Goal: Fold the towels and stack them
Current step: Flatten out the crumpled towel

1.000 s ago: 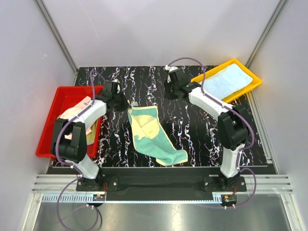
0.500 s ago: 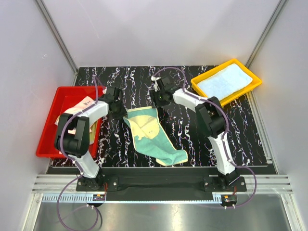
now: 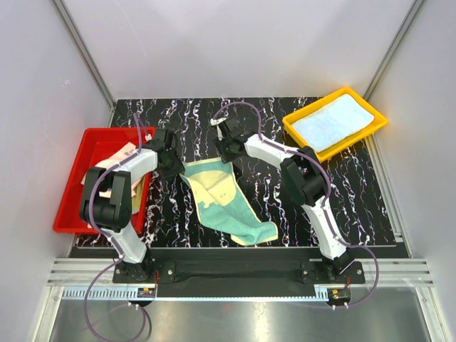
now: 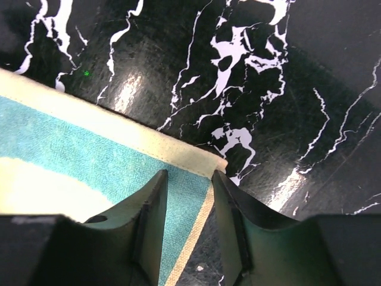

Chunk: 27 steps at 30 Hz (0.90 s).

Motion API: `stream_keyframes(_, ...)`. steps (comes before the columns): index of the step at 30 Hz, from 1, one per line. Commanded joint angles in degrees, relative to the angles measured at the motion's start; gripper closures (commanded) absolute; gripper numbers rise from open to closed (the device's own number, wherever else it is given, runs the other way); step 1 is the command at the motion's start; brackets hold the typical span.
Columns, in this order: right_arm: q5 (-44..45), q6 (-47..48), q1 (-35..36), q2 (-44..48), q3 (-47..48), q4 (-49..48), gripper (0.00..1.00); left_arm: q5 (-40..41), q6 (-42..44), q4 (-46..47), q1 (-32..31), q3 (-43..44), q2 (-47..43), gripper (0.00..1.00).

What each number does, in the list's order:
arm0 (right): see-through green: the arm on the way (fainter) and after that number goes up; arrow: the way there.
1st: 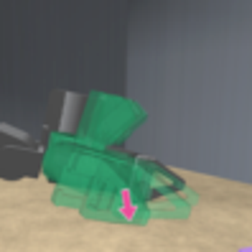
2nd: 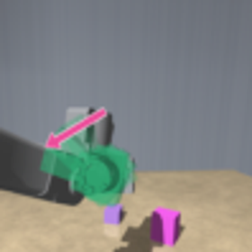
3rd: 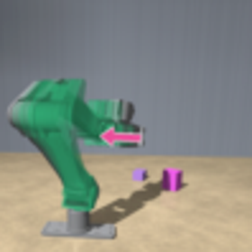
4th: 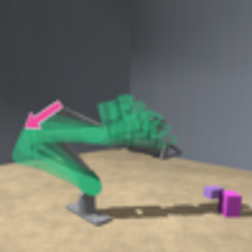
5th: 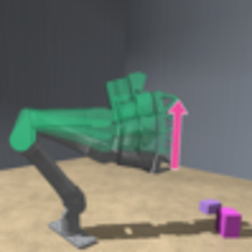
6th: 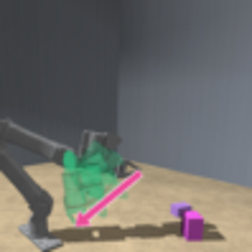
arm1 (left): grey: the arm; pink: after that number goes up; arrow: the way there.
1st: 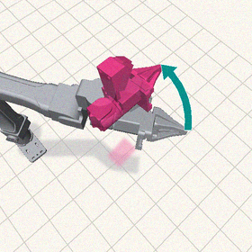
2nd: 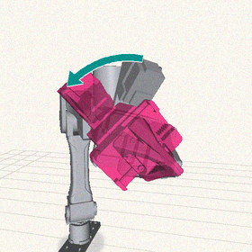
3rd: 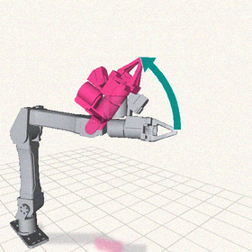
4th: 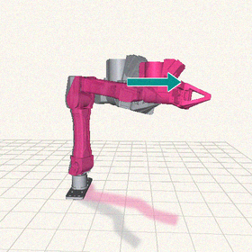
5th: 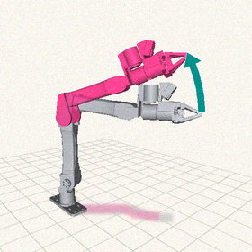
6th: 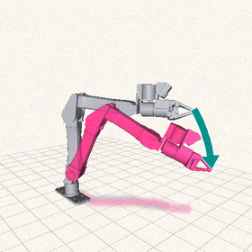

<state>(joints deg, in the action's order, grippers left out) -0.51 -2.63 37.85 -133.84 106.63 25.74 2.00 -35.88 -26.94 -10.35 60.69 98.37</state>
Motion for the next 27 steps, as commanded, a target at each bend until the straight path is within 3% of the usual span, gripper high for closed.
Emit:
stream_keyframes(1, 4.81, 1.05, 0.91, -2.57, 0.69, 3.62, 0.59, 1.43, -0.07, 1.71, 0.59, 1.36, -0.81, 0.50)
stream_keyframes(7, 5.52, 1.58, 1.00, -1.60, -1.07, 3.18, 0.64, -1.74, 1.51, 4.26, 1.03, 2.51, 1.30, 0.48)
stream_keyframes(20, 7.81, 2.37, 0.92, 1.30, -4.50, 2.65, 0.67, -0.94, 4.50, 2.07, 1.65, 8.39, 5.43, 0.54)
stream_keyframes(23, 7.63, 3.85, 0.91, 1.30, -4.68, 2.74, 0.68, -0.16, 5.29, 0.05, 1.91, 10.32, 6.92, 0.61)
stream_keyframes(27, 6.23, 3.43, 0.56, 1.65, -5.11, 2.65, 0.67, -1.65, 6.34, 0.57, 2.26, 10.42, 7.54, 0.79)
